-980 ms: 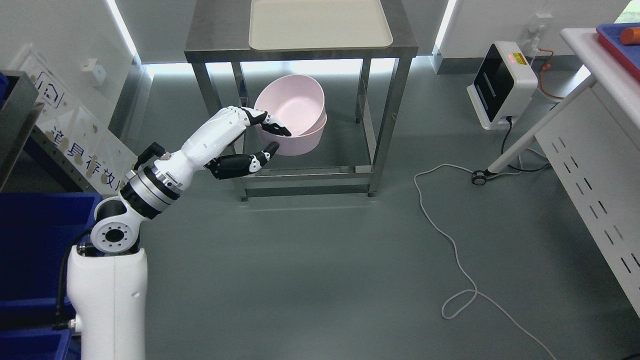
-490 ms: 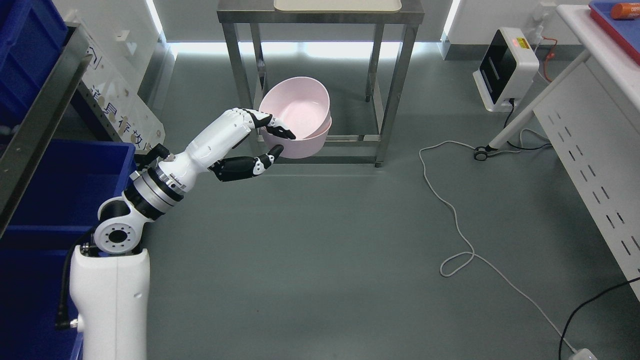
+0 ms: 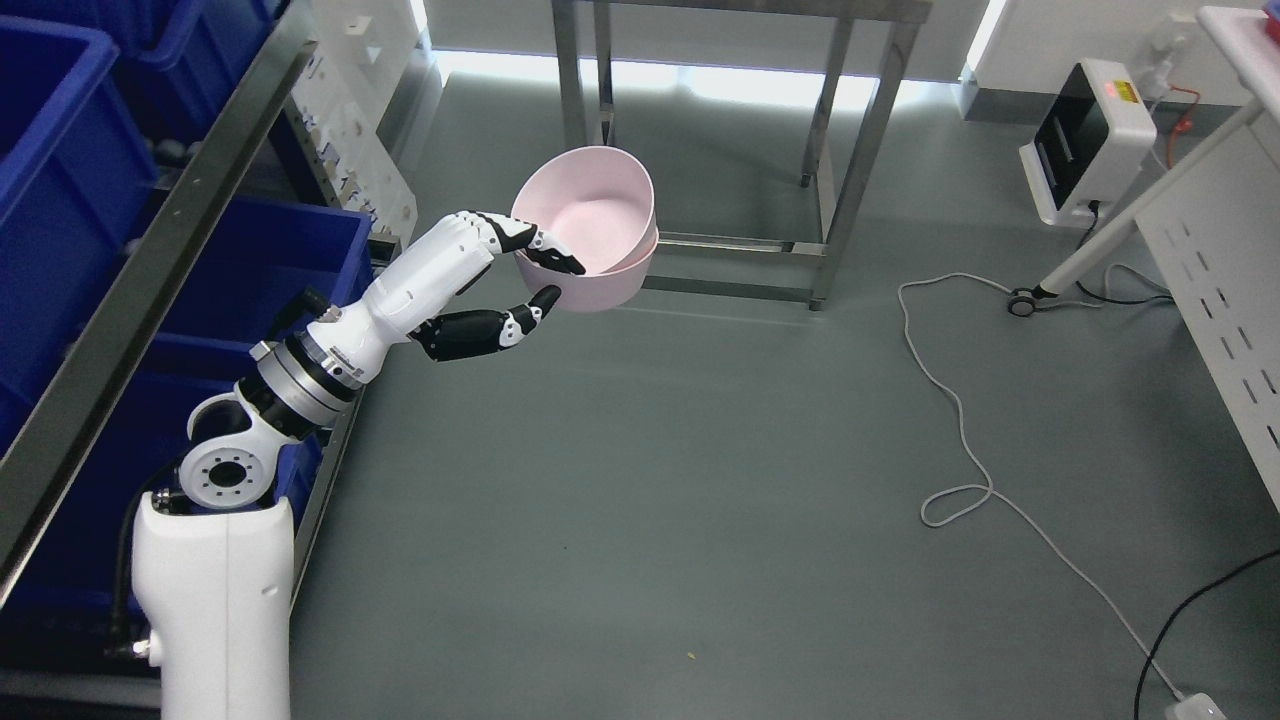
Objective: Stack pink IKEA bowls on left shelf middle
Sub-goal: 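Hold the stacked bowls in the left hand while turning toward the blue bins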
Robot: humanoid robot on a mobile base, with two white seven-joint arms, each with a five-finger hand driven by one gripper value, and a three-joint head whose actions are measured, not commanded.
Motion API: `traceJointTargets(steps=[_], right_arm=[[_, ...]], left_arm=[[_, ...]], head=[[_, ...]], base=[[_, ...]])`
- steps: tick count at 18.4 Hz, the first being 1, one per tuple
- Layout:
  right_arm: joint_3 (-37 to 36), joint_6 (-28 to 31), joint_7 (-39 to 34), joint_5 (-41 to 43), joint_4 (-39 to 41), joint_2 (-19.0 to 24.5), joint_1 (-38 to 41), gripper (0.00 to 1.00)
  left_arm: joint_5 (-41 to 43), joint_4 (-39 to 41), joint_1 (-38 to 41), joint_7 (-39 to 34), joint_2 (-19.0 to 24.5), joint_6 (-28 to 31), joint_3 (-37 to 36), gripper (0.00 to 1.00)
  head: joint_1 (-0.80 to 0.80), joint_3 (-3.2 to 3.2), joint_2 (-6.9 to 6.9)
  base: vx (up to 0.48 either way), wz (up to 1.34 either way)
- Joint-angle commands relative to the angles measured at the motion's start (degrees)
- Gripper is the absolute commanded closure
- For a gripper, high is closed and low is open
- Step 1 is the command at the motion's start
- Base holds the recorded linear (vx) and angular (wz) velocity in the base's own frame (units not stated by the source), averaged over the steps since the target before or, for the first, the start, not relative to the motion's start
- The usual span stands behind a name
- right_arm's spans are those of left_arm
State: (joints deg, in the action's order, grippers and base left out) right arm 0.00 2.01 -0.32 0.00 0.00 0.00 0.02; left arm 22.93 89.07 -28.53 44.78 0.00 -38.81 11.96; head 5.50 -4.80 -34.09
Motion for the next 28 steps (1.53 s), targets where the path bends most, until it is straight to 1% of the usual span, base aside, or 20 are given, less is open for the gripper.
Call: traceJointTargets(steps=[1,5,8,11,13,16,18,20,22,23,25,27,28], right_arm=[[-0.62,0.01,-0.03,0.0,1.93,-1.0,1.65,0.0],[-0.7,-0.07,-0.03,0.0,1.93,-1.0,1.65,0.0],[-0.7,-0.07,-0.03,0.0,1.93,-1.0,1.65,0.0],[-0.62,0.01,-0.03,0.0,1.93,-1.0,1.65,0.0],[-0.7,0.01,-0.03,0.0,1.93,-1.0,1.65,0.0],[-0.62,0.01,-0.03,0.0,1.93,-1.0,1.65,0.0],[-0.62,0.01,-0.03,0.0,1.93,-1.0,1.65,0.0],[-0.62,0.01,-0.03,0.0,1.93,-1.0,1.65,0.0],[-0.62,0.01,-0.03,0.0,1.93,-1.0,1.65,0.0],[-0.62,0.01,-0.03,0.0,1.93,-1.0,1.65,0.0],[-0.62,0.01,-0.03,0.0,1.93,-1.0,1.65,0.0],[-0.62,0.01,-0.03,0.0,1.93,-1.0,1.65,0.0],[-0.62,0.01,-0.03,0.0,1.93,-1.0,1.65,0.0]], left_arm=[[-0.17,1.54,-0.91,0.04,1.0,0.14,2.19,0.96],[-0.25,2.34,-5.12,0.13,1.0,0.84,4.73,0.96],[-2.61,2.42,-9.26,1.71,4.12,2.85,8.33,0.96],[-6.14,3.21,-11.46,1.71,10.18,5.76,9.13,0.96],[-6.49,3.21,-11.81,1.71,16.84,6.81,10.88,0.96],[-6.76,3.13,-11.29,2.58,25.46,7.7,14.48,0.96],[-8.15,3.04,-10.94,6.61,27.85,7.79,16.85,0.96],[-9.13,3.04,-10.76,11.62,28.13,7.79,18.97,0.95],[-9.31,2.95,-10.76,14.36,28.82,7.79,20.81,0.93],[-10.18,2.95,-10.76,15.5,30.57,7.79,21.52,0.93],[-14.64,2.86,-10.15,17.52,35.04,7.87,22.05,0.92],[-18.61,2.6,-6.56,17.62,40.41,8.31,22.22,0.92],[-19.93,2.51,-4.45,17.62,41.74,8.31,22.49,0.92]], head=[[0.0,0.0,0.0],[0.0,0.0,0.0],[0.0,0.0,0.0],[0.0,0.0,0.0],[0.0,0.0,0.0],[0.0,0.0,0.0],[0.0,0.0,0.0],[0.0,0.0,0.0],[0.0,0.0,0.0],[0.0,0.0,0.0],[0.0,0.0,0.0],[0.0,0.0,0.0],[0.0,0.0,0.0]], base=[[-0.14,0.37],[-0.121,0.41],[-0.06,0.38],[-0.047,0.3],[-0.039,0.32],[-0.041,0.34],[-0.039,0.35],[-0.04,0.31],[-0.038,0.29],[-0.044,0.29],[-0.043,0.32],[-0.042,0.35],[-0.037,0.36]])
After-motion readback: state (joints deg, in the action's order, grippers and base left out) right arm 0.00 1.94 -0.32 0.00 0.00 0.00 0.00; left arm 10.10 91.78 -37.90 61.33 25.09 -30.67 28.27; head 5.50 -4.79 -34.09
